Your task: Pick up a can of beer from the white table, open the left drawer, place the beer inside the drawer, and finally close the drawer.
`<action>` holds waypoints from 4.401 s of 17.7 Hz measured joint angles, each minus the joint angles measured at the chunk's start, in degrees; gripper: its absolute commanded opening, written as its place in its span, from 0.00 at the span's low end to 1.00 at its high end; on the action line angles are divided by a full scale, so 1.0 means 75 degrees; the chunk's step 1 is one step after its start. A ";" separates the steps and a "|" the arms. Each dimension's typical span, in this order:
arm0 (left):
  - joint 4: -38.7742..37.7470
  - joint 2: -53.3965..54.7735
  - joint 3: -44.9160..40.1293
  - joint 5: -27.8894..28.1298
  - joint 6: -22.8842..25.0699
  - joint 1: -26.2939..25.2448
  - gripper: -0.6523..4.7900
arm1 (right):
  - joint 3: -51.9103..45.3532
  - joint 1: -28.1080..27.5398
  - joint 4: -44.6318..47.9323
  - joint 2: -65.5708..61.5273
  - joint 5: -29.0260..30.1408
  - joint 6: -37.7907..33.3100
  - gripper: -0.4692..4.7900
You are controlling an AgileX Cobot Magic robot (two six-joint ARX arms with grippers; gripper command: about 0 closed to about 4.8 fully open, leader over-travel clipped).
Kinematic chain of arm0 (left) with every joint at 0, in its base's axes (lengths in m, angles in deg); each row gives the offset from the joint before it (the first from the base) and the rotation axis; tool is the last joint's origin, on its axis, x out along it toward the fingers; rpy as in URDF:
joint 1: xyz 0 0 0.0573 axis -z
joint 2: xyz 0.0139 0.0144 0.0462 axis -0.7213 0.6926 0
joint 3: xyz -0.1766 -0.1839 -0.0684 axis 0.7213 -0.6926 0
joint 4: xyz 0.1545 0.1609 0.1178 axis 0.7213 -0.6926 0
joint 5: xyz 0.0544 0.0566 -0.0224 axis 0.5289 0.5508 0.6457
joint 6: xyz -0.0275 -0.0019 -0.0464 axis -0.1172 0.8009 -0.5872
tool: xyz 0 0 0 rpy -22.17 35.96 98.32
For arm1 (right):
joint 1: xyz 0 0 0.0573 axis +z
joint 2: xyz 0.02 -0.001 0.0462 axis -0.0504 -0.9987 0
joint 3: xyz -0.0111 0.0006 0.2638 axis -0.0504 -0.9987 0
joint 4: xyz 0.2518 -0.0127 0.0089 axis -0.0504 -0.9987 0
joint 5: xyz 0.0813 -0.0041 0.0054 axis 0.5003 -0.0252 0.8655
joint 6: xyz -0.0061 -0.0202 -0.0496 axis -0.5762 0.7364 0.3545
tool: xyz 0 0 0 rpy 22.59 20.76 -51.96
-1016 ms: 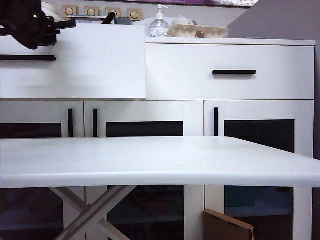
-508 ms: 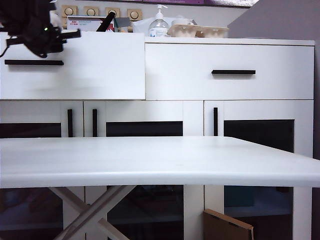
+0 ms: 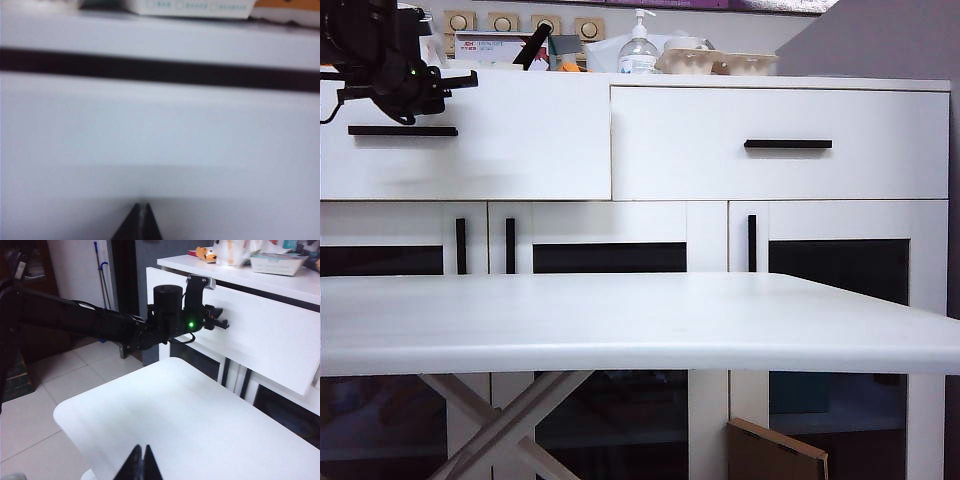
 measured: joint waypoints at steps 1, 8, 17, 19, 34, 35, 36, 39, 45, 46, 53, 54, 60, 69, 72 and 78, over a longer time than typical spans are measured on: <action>0.0015 0.0111 0.0184 -0.0012 -0.0003 -0.0006 0.11 | 0.0000 0.0000 0.0003 0.0000 0.0003 0.0000 0.08; -0.0845 0.1204 0.1722 -0.0291 0.0006 -0.0026 0.11 | -0.0003 0.0000 -0.0003 -0.0067 -0.0052 0.0000 0.08; -0.1460 0.1221 0.2017 -0.0344 0.0000 -0.0254 0.11 | 0.0000 0.0000 -0.0003 -0.0064 -0.0184 0.0000 0.08; -0.1562 0.1221 0.2299 -0.0344 0.0000 -0.0277 0.11 | 0.0000 0.0000 -0.0003 -0.0067 -0.0184 0.0000 0.08; -0.4864 -0.2393 0.1955 -0.0679 0.0312 0.0140 0.11 | -0.0431 -0.0003 -0.0848 0.0836 -0.1189 0.0752 0.08; -0.5027 -0.2812 0.1699 -0.0685 0.0318 0.0242 0.11 | -0.0676 -0.0006 -0.0813 0.1110 -0.1204 0.0752 0.08; -0.5103 -0.3383 0.1314 -0.0699 0.0321 0.0391 0.11 | -0.1105 -0.0003 -0.0799 0.1545 -0.1195 0.0752 0.08; -0.5176 -0.5158 -0.0015 -0.0682 0.0321 0.0781 0.11 | -0.2273 -0.0003 -0.0527 0.2646 -0.1198 0.0731 0.08; -0.5840 -1.0054 -0.3713 -0.1300 0.0391 0.1102 0.11 | -0.4820 -0.0006 0.0131 0.4820 -0.1868 0.0726 0.08; -0.5869 -1.0500 -0.3966 -0.1338 0.0405 0.1102 0.11 | -0.4940 -0.0006 0.0105 0.4960 -0.1848 0.0726 0.08; -0.6784 -1.3860 -0.6636 -0.1195 0.0318 0.1099 0.11 | -0.5050 -0.0003 -0.1037 0.5359 -0.1851 0.0726 0.08; -0.6840 -1.4108 -0.6959 -0.1157 0.0312 0.1099 0.11 | -0.5050 -0.0003 -0.1093 0.5359 -0.1853 0.0726 0.08; -0.6741 -1.4953 -0.8813 -0.1032 0.0315 0.1084 0.11 | -0.5050 0.0003 -0.1186 0.5383 -0.1836 0.0726 0.08; -0.4890 -1.4965 -1.0471 -0.1276 0.0169 0.0254 0.11 | -0.5050 0.0000 -0.1189 0.5461 -0.1830 0.0726 0.08; -0.4537 -1.4971 -1.0940 -0.1288 0.0169 0.0047 0.11 | -0.5050 0.0000 -0.1192 0.5461 -0.1830 0.0726 0.08; -0.4156 -1.4968 -1.1849 -0.1306 0.0254 0.0047 0.11 | -0.5050 0.0000 -0.1189 0.5461 -0.1830 0.0726 0.08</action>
